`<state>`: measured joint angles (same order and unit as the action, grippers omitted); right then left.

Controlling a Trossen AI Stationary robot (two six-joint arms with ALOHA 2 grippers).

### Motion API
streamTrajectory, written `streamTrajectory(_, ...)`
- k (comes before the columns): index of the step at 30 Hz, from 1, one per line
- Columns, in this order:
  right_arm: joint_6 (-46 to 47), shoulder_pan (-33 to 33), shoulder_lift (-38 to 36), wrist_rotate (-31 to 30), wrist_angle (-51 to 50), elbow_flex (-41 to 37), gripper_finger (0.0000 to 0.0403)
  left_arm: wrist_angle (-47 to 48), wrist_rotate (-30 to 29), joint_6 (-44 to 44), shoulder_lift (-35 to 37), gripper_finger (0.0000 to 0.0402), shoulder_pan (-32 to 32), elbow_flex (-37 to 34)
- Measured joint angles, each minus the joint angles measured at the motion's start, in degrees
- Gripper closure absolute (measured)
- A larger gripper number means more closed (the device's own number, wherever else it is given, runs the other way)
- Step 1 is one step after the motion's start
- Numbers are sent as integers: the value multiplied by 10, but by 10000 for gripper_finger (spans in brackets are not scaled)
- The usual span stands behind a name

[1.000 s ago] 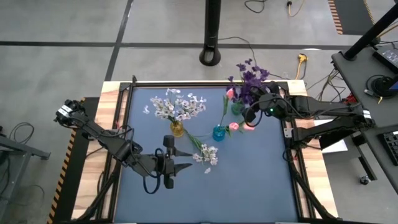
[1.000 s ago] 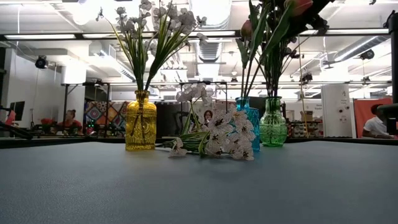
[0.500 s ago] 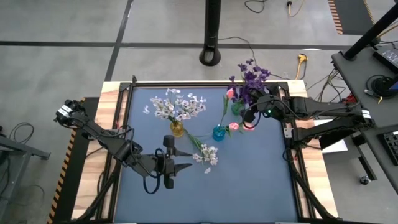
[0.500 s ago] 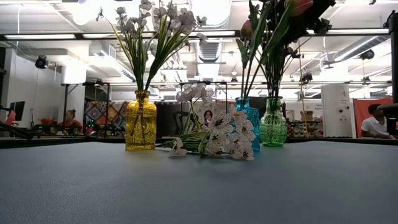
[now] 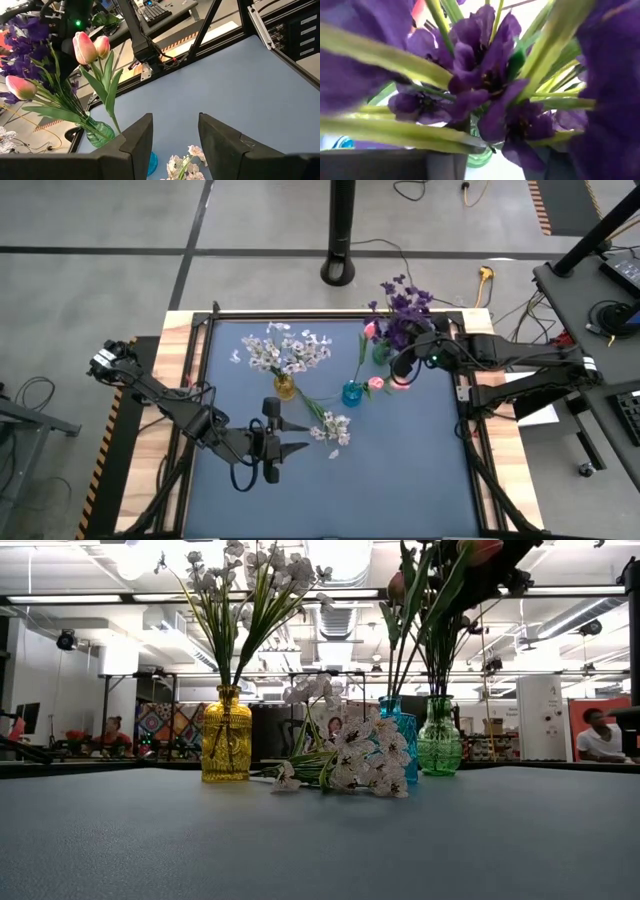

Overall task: Sort flowers into vase by color
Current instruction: Put the violet flowers into the green flower vase

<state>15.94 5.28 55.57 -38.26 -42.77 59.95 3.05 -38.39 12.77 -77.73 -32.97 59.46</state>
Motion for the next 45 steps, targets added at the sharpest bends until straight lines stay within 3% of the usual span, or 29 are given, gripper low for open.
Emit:
streamTrajectory(10,32,-6,0,26,-74,63,197,0,0,0,0,260,0,0)
streamTrajectory(28,35,-24,-1,27,-107,145,185,0,-2,-3,0,260,0,0)
streamTrajectory(36,37,-24,-1,28,-110,172,148,0,-2,-3,0,260,0,0)
streamTrajectory(41,68,-24,-1,73,-113,190,125,0,-2,-3,0,260,0,0)
streamTrajectory(45,73,-24,-1,75,-134,211,112,0,-2,-4,0,260,0,0)
